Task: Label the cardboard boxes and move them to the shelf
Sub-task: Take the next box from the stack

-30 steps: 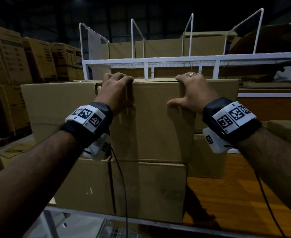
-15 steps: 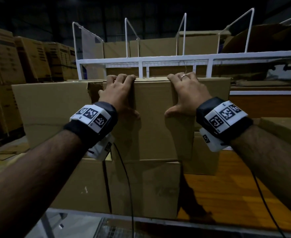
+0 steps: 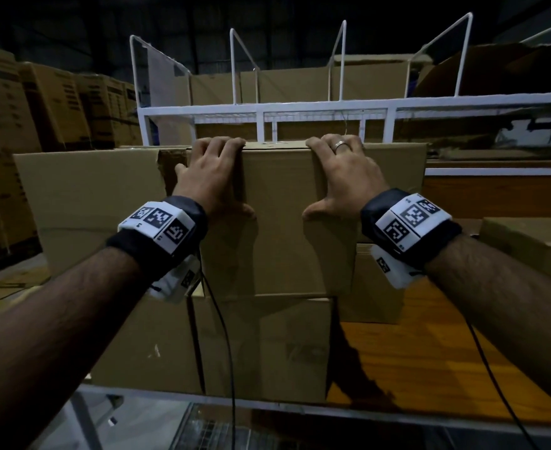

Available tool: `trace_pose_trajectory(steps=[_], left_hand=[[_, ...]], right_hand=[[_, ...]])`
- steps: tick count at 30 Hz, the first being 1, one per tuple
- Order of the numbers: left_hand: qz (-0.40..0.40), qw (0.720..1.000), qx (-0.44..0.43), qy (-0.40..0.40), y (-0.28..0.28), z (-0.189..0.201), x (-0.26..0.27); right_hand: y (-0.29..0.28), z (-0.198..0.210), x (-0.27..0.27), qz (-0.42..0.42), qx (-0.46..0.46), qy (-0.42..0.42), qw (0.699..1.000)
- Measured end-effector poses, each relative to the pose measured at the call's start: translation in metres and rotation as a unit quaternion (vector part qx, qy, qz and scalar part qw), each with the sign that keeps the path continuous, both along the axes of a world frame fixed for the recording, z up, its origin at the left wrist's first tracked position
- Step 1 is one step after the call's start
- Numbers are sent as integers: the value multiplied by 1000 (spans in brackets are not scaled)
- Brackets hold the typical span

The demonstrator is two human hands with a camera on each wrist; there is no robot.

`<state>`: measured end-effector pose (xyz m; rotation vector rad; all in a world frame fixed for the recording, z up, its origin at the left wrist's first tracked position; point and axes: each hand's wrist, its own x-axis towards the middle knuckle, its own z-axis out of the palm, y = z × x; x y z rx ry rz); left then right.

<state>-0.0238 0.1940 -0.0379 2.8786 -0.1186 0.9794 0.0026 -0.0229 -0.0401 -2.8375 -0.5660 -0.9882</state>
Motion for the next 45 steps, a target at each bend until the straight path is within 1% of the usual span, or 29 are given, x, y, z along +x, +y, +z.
trace_pose_trajectory(steps=[3,9,12,17,20,22,26,32,35,39,45], left_hand=[[4,1000,3,11,-2,1,1],[7,999,-27,18,1,3,5],[25,999,-28,9,-1,0,6],[57,998,-13,19,-5,3,9],[61,997,-33,18,-2,3,10],[69,996,-52,15,1,2,9],[61,997,-50,19,2,3,9],[42,999,1,5,-4,1,8],[38,999,-5,12,-5,2,8],[38,998,-32,25,1,7,9],[23,999,-30,39,7,13,9]], right_hand=[[-2,5,1,-4,4,16,1000],[-8,4,6,11,42,22,999],[-8,3,7,6,45,17,999],[-10,6,7,-2,57,15,998],[-14,5,8,-13,96,20,995],[-15,4,9,-11,105,26,994],[-13,4,9,-5,104,28,994],[-13,5,6,17,74,25,997],[-12,6,5,25,62,30,997],[-9,6,6,33,60,32,997],[-5,5,8,31,65,26,997]])
